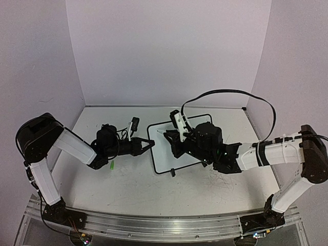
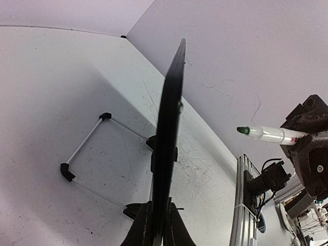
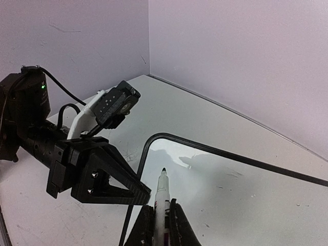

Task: Write a sentence on the whiteboard
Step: Hold the whiteboard at the center of the board.

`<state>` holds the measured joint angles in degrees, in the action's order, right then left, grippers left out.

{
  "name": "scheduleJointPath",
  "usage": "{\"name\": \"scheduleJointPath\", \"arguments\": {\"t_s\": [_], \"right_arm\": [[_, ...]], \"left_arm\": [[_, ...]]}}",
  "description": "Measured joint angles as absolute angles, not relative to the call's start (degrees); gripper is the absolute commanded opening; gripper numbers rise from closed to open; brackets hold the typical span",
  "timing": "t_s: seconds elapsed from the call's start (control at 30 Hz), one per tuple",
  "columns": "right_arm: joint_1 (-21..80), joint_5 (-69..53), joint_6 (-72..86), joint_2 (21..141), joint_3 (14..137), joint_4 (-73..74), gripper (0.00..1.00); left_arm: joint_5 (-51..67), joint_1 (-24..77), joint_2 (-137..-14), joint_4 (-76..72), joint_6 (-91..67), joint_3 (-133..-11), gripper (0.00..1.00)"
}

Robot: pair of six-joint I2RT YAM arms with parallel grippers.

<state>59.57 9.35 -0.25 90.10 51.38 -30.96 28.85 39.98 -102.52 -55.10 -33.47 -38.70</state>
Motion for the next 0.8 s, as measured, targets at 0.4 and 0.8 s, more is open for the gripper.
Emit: {"name": "scheduleJointPath", "arguments": {"t_s": [0.4,0.8], "right_arm": [[59.57,8.45,-0.23,91.93,51.37,-32.13,0.0],[59.57,8.98,-0.23,93.72,51.37,-33.35,0.0]], "left_arm": [[29.54,40.03,-102.56,-55.65,-32.72,-38.68,0.03],[29.86,40.03,-102.62,-55.94,-32.51,-38.68,0.03]]}}
